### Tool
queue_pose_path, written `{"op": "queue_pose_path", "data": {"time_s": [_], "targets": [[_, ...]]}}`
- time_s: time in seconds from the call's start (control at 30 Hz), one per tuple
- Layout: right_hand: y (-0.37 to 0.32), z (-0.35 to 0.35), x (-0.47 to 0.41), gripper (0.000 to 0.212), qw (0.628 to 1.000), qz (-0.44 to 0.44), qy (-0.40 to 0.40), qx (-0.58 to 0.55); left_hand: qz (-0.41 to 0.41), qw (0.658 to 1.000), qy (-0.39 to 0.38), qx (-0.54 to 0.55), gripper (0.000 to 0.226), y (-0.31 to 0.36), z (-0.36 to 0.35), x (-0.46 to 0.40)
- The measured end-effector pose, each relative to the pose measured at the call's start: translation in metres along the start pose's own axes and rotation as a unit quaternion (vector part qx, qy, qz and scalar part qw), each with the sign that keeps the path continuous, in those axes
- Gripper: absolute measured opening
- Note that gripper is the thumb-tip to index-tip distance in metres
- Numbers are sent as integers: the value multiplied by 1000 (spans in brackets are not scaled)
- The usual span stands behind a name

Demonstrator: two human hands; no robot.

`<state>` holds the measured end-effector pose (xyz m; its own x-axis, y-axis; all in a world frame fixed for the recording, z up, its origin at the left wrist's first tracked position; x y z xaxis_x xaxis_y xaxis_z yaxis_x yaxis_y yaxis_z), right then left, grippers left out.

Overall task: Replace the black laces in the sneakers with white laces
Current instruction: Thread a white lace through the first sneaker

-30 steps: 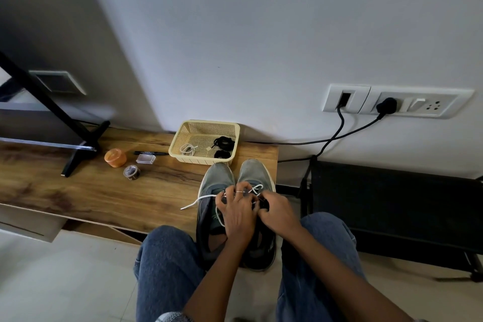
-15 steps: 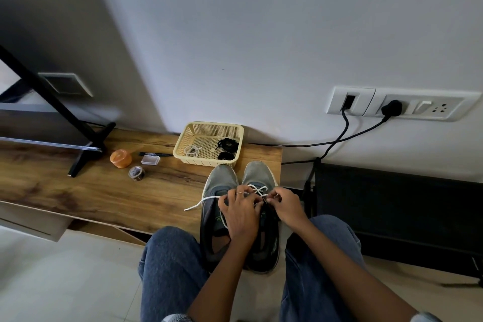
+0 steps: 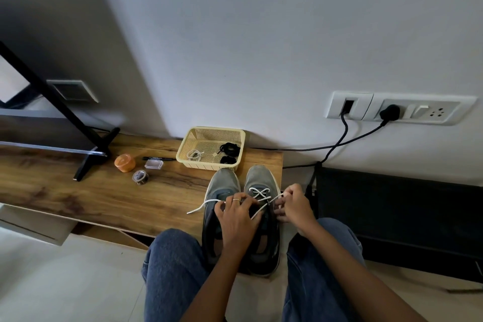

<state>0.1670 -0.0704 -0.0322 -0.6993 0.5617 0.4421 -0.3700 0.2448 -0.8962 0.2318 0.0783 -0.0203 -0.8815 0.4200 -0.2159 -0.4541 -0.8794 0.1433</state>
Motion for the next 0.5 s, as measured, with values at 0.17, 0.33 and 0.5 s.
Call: {"op": "queue_pose_path", "data": {"time_s": [0.17,0.33,0.5], "targets": [[-34,0,13,15,997,77,8,15,37,999,1,29,44,-13,11,5],[-64,7,23,17,990,132,17,-45,103,993,-18,58,58,-24,17,8],[-98,19,28,23,980,188,43,-58,119,990,-35,73,61,-26,20,10]]}}
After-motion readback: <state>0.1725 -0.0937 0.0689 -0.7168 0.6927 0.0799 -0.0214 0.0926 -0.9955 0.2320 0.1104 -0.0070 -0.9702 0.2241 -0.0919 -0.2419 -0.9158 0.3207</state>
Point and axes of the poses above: each hand's wrist, its own x-axis away from the middle knuckle, its own z-axis out of the back of the hand, y = z × x, the point moved 9 cm from there along -x, towards the middle knuckle, and after that the axes turned 13 degrees about -x, right-handed, at the moved point
